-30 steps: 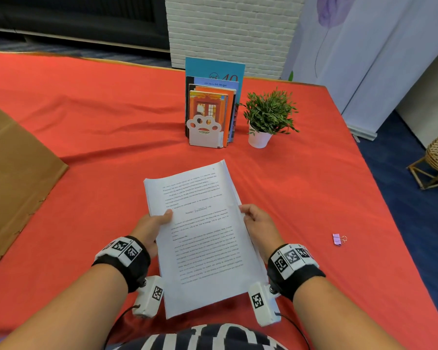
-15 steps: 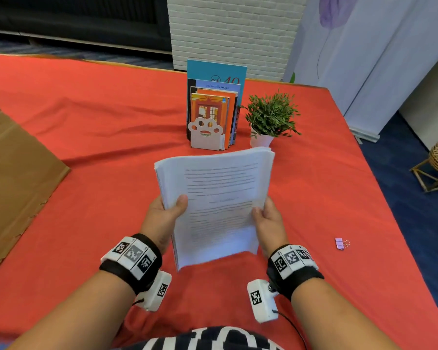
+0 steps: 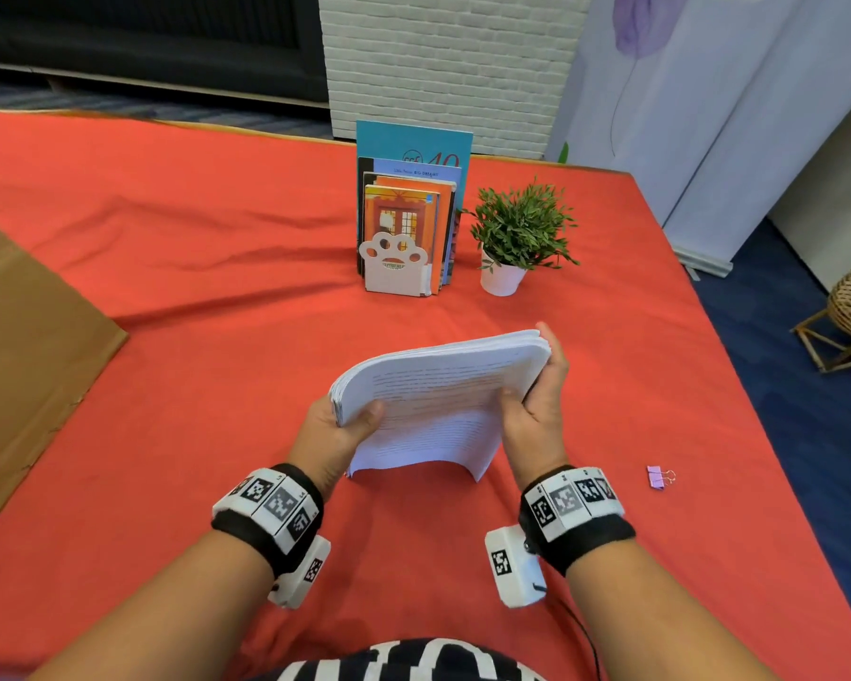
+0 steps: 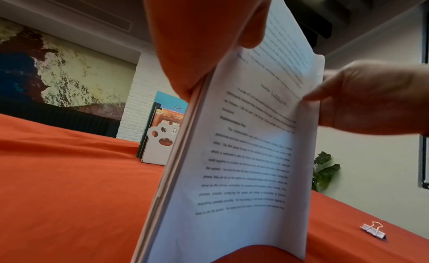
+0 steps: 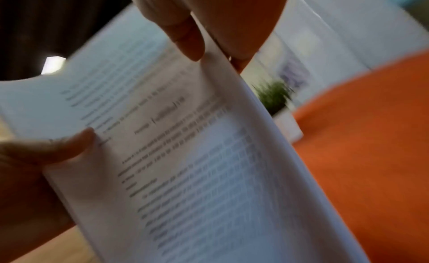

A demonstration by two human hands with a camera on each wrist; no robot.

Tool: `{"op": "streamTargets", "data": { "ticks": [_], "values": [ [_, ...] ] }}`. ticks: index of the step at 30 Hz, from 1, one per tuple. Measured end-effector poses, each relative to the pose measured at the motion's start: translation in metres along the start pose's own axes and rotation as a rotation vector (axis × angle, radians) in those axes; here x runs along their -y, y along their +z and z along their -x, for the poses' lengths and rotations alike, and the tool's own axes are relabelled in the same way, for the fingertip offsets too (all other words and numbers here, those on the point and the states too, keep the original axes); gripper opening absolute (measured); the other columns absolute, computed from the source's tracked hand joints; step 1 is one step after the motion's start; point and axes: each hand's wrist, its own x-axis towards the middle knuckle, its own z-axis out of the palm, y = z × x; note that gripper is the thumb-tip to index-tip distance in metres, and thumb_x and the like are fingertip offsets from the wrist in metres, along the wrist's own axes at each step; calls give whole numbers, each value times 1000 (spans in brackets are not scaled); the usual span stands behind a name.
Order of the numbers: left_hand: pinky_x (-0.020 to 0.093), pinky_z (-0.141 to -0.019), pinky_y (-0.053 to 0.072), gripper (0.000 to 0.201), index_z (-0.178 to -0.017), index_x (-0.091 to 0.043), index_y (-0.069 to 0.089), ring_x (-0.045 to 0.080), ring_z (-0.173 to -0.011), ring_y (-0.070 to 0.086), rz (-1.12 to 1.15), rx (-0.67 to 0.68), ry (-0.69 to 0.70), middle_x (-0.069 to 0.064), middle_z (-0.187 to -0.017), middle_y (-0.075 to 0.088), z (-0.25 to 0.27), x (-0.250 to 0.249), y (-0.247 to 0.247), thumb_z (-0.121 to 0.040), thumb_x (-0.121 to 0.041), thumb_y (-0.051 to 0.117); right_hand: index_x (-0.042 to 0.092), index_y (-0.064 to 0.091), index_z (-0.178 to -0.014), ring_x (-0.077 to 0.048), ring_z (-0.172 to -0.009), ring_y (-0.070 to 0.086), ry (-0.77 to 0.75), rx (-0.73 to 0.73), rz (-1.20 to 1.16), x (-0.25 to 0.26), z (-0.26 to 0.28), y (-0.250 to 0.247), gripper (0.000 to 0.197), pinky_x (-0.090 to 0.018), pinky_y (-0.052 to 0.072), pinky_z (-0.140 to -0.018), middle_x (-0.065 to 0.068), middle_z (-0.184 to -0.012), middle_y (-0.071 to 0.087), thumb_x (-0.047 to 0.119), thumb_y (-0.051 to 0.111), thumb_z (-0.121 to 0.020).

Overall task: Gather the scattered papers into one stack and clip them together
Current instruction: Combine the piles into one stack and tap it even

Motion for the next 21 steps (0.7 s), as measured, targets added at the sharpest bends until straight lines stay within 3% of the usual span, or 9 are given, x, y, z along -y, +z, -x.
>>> {"op": "streamTargets", "data": {
  "ticks": [2,4,10,11,13,15,16,18,21],
  "values": [
    [24,-81,55,33,-92,-42,72,5,-90,69,0,-7,0,-13,-92,75,-1,-1,0,-77,-15,62,31,35,-140,-16,-126,44,-267,-4,178,6,-10,-1,77,-24,29,-112,-8,-131,45,-16,38,-80],
    [24,-81,55,32,-91,-43,73,4,-90,69,-3,-13,-15,-14,-92,75,-1,0,-1,-77,-16,61,11,51,-132,-6,-119,46,-406,5,295,8,-18,-1,63,-19,32,-108,-11,-120,47,-22,38,-80],
    [35,-87,48,26,-92,-29,65,-4,-82,68,-109,-49,-126,-22,-84,74,1,14,-1,-90,-4,56,6,46,-132,3,-120,42,-428,29,327,3,-14,1,51,-17,30,-108,-5,-121,45,-12,34,-85],
    [34,-87,48,26,-93,-29,63,-5,-80,68,-129,-57,-136,-24,-82,74,0,16,-1,-91,-5,54,12,39,-137,-1,-123,42,-409,36,318,3,-12,1,53,-20,29,-110,-1,-128,44,-9,33,-88],
    [31,-86,48,25,-91,-30,62,-2,-80,68,-164,-71,-142,-28,-78,72,0,17,0,-92,-7,53,24,25,-143,2,-129,38,-354,35,306,6,-9,0,58,-18,24,-113,28,-140,35,-3,34,-93],
    [24,-79,50,27,-87,-29,63,-1,-80,65,-187,-115,-120,-29,-73,71,0,15,2,-93,-6,52,30,23,-145,16,-113,45,-300,17,304,5,-10,-5,63,-9,32,-102,44,-126,40,-3,38,-93],
    [18,-74,51,28,-86,-29,63,-2,-77,65,-199,-143,-104,-29,-71,71,-1,14,4,-93,-5,51,36,25,-144,14,-100,53,-273,11,285,5,-12,-9,66,-11,39,-95,38,-115,50,-3,41,-92],
    [10,-67,51,31,-87,-30,64,-7,-73,65,-229,-179,-80,-21,-72,72,-3,13,6,-93,-4,50,48,32,-137,-5,-98,62,-216,20,241,4,-17,-18,68,-30,49,-94,15,-114,62,3,47,-88],
    [18,-75,51,32,-93,-34,63,0,-83,65,-305,-150,-114,-14,-90,68,-3,19,9,-93,-4,49,45,45,-130,-19,-81,66,-57,19,316,-16,-26,-35,56,-38,55,-81,0,-94,66,10,53,-87]
  ]
}}
